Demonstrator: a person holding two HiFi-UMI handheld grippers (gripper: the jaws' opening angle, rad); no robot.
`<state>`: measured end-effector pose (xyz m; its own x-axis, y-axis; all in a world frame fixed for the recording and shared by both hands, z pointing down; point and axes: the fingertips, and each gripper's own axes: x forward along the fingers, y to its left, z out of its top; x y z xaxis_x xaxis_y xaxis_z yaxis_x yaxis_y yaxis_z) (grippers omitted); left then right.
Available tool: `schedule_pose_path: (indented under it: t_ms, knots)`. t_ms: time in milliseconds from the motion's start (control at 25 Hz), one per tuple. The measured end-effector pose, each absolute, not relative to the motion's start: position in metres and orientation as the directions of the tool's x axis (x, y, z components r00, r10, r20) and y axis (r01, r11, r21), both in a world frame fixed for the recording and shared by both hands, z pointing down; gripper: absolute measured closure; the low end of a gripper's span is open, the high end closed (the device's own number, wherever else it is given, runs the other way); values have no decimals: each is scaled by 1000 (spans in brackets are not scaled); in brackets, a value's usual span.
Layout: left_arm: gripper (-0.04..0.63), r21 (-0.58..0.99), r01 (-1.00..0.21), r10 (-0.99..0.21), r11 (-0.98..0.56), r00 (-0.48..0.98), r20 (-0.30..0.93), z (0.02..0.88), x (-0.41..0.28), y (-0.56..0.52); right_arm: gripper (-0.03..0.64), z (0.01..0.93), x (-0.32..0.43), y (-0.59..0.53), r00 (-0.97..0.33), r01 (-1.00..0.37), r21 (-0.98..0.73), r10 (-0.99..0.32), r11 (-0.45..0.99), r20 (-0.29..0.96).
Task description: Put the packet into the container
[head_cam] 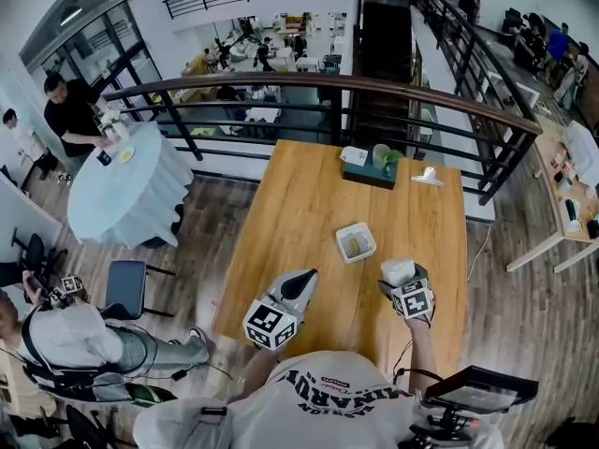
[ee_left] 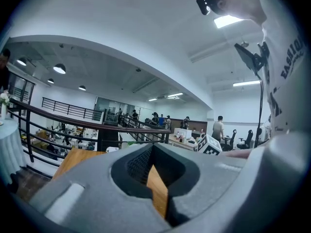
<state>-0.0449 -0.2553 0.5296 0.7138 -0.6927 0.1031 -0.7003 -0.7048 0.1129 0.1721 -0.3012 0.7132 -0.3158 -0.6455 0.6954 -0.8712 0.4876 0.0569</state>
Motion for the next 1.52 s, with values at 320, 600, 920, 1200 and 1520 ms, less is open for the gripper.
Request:
schedule_pose_path:
  t_ms: [320, 600, 920, 1200, 1520]
  knots:
    - [591, 99, -702, -701, -705, 711, 50, 503, -47, -260, 166, 604, 137, -292, -405, -847, 108, -763, 521, 503]
    - [592, 91, -713, -714, -695, 699, 23, 495, -50, -262, 166, 492, 107, -271, -521, -826, 177, -845, 535, 120]
    - [592, 87, -720, -723, -689, 691, -6, 485, -49, -259, 166, 466, 102, -260, -535, -827, 191, -845, 529, 24]
    - [592, 92, -724, -727, -684, 686, -8, 485, -52, -260, 166, 476, 101, -266, -529, -828, 184, -847, 530, 61]
    - [592, 104, -736, -741, -669, 672, -7, 488, -54, -258, 166, 506, 98, -292, -524, -825, 143, -834, 547, 173]
